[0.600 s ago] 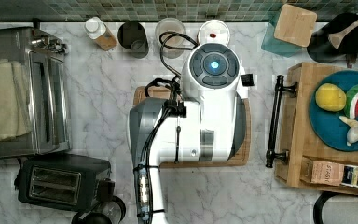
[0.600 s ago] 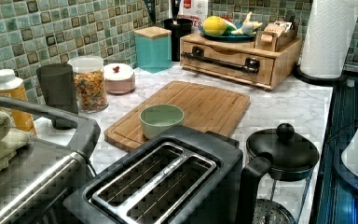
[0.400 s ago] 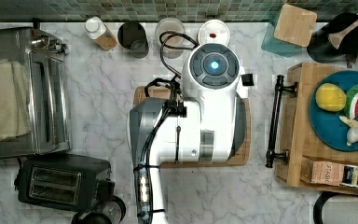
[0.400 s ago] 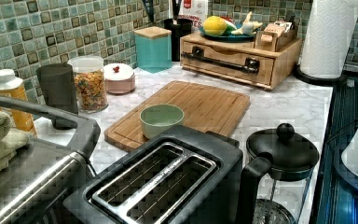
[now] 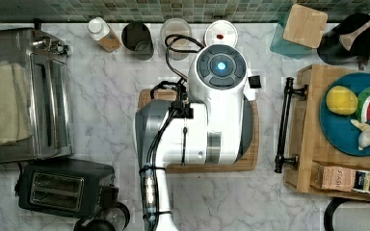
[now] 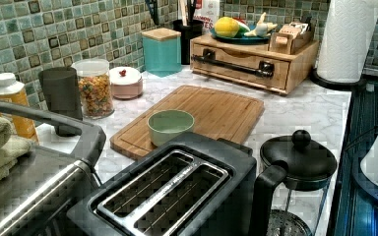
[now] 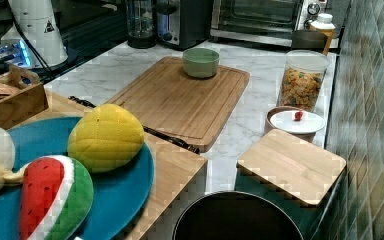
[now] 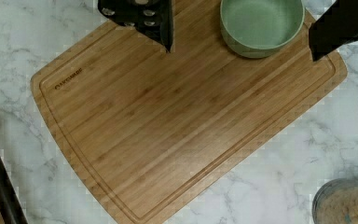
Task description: Open the drawer.
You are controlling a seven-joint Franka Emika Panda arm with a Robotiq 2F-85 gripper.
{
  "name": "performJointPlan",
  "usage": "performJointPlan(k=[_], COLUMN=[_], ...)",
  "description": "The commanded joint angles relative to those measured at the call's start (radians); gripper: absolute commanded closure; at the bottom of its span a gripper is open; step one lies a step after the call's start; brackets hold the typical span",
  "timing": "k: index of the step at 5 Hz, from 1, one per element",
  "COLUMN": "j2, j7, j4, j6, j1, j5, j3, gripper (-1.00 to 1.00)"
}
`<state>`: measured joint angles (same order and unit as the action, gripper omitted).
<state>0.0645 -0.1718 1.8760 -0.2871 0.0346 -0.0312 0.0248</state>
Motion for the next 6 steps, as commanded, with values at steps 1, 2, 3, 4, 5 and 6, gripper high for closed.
performJointPlan(k=[1, 2, 3, 4, 5, 6], j2=[-0.006, 0.030, 0.055, 0.061, 0.080, 0.080], j7=[-0.325, -0.477, -0.561, -0.575, -0.545, -0.508], j4=[0.063, 0.040, 0.035, 0.050, 0.058, 0.097], j6=[-0.123, -0.157, -0.206, -0.249, -0.266, -0.281], j1=[0.082, 0.176, 0.164, 0.193, 0.188, 0.177], j5=[0.020, 0.041, 0.080, 0.108, 0.157, 0.195], j3=[-0.065, -0.041, -0.103, -0.109, -0.115, -0.112], gripper=[-1.00, -1.00, -1.00, -1.00, -1.00, -1.00])
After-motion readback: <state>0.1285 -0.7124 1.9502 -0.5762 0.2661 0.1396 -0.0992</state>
